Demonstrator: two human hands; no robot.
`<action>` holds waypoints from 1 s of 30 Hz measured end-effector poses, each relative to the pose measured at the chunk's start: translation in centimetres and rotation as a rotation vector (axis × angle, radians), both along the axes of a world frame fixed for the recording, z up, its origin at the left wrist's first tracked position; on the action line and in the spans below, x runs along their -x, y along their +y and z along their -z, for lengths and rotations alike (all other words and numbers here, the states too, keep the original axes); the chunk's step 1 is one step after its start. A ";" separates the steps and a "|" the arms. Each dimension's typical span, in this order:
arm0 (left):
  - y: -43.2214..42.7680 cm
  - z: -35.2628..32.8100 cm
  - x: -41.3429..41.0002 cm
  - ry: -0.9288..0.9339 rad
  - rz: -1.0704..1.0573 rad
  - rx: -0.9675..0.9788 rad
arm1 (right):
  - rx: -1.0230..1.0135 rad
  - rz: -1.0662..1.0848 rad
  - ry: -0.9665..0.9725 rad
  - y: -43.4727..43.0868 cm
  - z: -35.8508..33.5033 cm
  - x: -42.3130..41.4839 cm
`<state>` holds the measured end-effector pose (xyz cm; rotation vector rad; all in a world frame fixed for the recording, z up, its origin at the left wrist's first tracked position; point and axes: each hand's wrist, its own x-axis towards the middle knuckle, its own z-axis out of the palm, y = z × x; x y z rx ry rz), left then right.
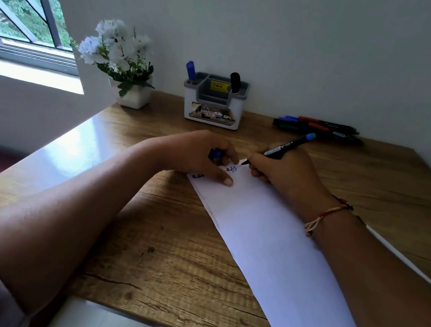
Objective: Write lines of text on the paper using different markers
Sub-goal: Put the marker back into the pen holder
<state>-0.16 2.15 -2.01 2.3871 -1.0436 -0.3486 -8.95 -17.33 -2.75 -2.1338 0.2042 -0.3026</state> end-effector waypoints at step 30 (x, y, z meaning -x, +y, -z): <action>-0.2 0.8 -0.7 -0.010 -0.001 0.051 | 0.109 -0.010 0.023 0.2 0.0 -0.2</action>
